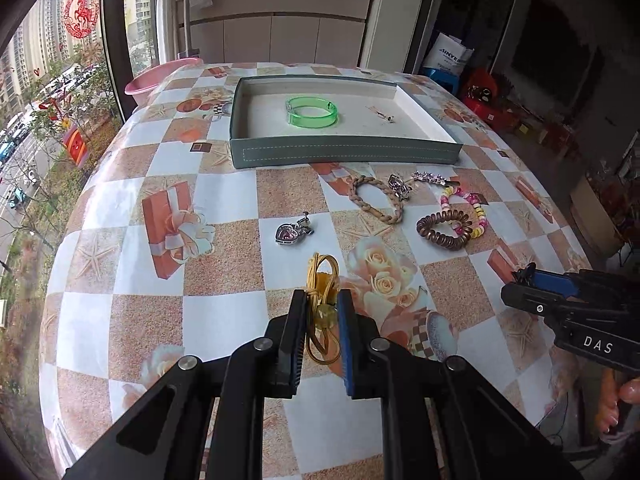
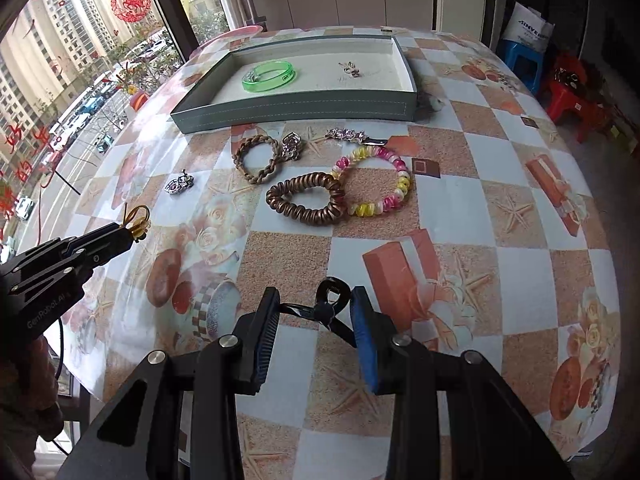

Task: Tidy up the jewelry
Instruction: 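Grasp the yellow cord accessory with the left tool while the right tool grasps the black claw clip, then carry the yellow accessory and black claw clip over the tray with both tools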

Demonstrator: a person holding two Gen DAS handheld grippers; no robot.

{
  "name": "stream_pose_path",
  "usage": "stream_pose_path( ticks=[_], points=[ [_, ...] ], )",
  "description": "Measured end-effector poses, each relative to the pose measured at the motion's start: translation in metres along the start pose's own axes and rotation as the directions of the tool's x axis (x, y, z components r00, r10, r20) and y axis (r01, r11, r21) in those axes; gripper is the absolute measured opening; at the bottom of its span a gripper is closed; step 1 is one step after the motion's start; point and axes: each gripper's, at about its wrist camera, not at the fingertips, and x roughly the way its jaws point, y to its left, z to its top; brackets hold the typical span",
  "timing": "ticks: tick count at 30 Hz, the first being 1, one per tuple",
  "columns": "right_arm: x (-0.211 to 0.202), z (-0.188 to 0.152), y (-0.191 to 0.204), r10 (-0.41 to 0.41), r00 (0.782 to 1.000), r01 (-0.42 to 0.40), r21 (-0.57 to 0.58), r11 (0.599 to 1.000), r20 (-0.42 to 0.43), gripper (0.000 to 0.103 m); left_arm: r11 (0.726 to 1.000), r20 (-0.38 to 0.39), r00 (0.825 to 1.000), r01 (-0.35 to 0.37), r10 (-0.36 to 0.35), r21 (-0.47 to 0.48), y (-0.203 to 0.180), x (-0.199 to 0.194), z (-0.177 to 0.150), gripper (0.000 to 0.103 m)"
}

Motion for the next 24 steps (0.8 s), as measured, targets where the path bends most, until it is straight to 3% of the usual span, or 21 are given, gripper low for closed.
stream_pose_path(
  ticks=[9, 17, 24],
  points=[
    [-0.033, 0.036, -0.013, 0.044, 0.996, -0.046, 0.03, 0.998, 0.08, 0.039, 1.0, 0.072, 0.997, 0.014, -0.014, 0.002, -0.008, -0.035, 0.038, 0.028],
    [-0.066, 0.09, -0.019, 0.039, 0.986, -0.038, -0.009, 0.999, 0.165, 0.039, 0.998, 0.136, 0.989, 0.053, -0.049, -0.027, -0.007, -0.057, 0.09, 0.028],
    [-0.074, 0.15, -0.02, 0.037, 0.974, -0.027, -0.049, 0.998, 0.221, 0.039, 1.0, 0.165, 0.986, -0.016, 0.018, -0.014, 0.002, -0.041, 0.142, 0.028]
  ],
)
